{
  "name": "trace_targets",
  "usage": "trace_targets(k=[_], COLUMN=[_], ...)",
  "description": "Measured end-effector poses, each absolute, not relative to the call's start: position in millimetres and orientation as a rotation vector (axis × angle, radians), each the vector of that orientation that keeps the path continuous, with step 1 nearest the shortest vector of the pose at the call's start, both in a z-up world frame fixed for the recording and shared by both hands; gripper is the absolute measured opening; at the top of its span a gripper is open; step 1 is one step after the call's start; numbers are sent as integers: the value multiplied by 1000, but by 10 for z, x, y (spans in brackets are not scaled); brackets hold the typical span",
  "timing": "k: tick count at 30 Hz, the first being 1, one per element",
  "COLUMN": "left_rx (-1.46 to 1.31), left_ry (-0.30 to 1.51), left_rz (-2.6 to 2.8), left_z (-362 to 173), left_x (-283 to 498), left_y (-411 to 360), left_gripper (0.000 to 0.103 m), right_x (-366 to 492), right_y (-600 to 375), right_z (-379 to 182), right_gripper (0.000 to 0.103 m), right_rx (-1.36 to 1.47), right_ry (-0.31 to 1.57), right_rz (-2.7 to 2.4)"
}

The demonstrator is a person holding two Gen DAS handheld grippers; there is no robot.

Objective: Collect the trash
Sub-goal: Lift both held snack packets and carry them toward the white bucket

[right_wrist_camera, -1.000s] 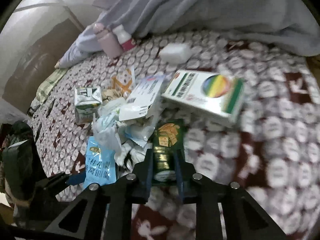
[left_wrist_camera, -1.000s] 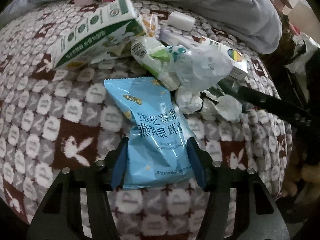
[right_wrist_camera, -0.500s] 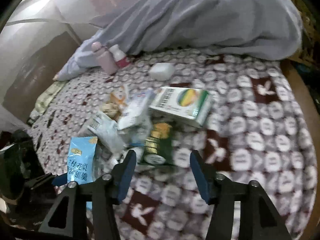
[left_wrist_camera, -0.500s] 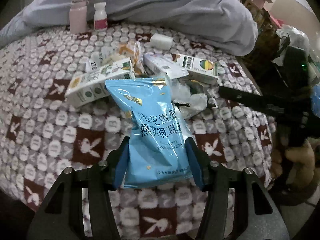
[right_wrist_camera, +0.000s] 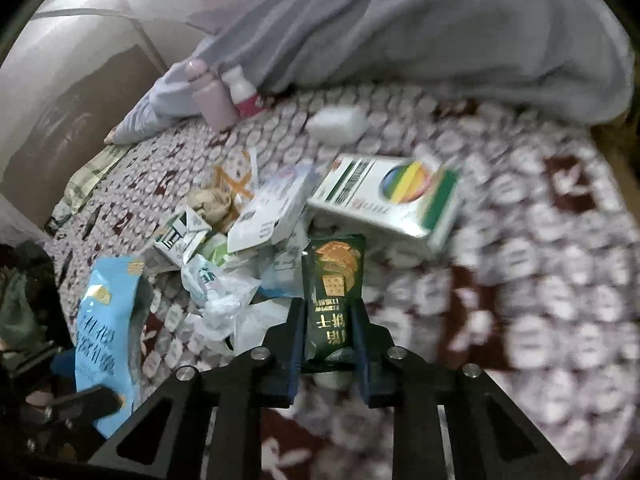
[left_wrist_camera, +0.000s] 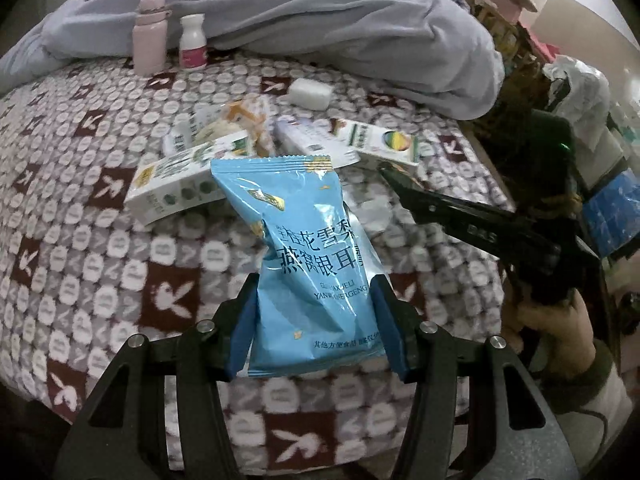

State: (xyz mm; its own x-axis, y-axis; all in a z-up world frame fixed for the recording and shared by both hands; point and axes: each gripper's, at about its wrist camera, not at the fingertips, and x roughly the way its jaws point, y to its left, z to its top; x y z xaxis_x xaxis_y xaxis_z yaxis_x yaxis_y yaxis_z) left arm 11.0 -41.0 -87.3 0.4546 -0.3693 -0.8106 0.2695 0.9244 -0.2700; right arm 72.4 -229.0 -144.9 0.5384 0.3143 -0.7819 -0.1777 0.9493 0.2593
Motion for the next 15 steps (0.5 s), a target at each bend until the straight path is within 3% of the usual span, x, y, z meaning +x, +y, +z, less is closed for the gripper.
trace_targets(k=[15], left_rx=[-32], left_ry=[972], left_rz=[-529], left_z=[-606], left_x=[130], left_y=[-1254], left_gripper=[53], right_x=[41], right_y=[-3019], right_z=[-879], right_gripper=[21], right_rx=[140], right_ry=[836], right_rz=[172])
